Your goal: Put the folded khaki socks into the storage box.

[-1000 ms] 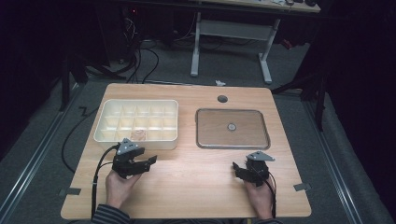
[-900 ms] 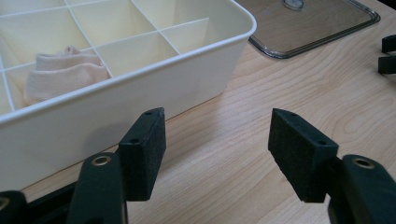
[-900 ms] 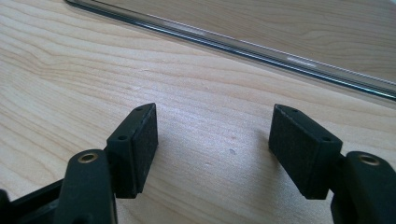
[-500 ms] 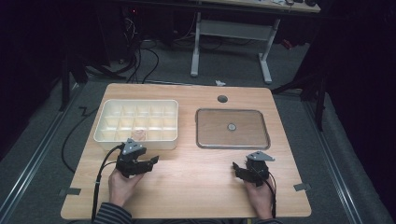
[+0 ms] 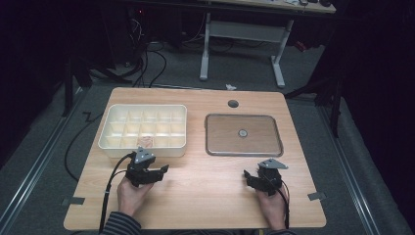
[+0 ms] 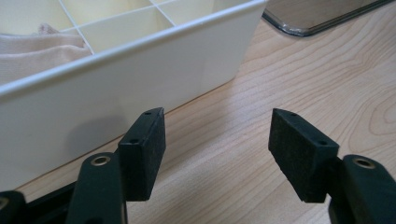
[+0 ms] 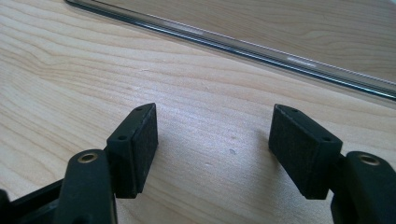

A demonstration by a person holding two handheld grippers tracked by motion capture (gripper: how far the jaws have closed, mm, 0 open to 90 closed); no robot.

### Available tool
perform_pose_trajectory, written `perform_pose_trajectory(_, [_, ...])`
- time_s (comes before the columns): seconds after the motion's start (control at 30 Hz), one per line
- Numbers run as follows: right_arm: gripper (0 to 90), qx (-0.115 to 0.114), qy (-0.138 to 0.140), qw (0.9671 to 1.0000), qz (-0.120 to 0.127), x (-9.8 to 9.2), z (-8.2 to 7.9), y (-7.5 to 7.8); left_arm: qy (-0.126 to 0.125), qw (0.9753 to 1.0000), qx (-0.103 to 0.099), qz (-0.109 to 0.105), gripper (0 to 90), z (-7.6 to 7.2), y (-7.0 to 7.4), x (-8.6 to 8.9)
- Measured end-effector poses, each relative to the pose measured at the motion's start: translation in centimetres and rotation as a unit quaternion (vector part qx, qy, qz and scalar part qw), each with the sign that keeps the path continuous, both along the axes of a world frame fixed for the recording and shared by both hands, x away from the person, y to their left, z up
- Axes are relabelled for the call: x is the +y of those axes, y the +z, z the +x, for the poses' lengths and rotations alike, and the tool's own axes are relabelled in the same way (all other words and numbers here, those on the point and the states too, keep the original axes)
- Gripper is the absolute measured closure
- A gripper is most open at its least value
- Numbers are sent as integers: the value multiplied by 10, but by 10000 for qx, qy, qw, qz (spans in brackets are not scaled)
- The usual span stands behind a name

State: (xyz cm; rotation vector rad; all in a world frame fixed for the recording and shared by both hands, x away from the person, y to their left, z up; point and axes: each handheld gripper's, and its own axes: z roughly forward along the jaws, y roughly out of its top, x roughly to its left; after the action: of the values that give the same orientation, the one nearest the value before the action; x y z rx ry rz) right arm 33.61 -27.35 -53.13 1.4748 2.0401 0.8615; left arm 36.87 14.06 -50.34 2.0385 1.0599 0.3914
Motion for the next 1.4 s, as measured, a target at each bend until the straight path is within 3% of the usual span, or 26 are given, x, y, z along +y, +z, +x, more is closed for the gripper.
perform_pose_trajectory(1.4, [330,3,-9,10000,0,0,0,0,2,9996,59,261,370,2,-30,-20])
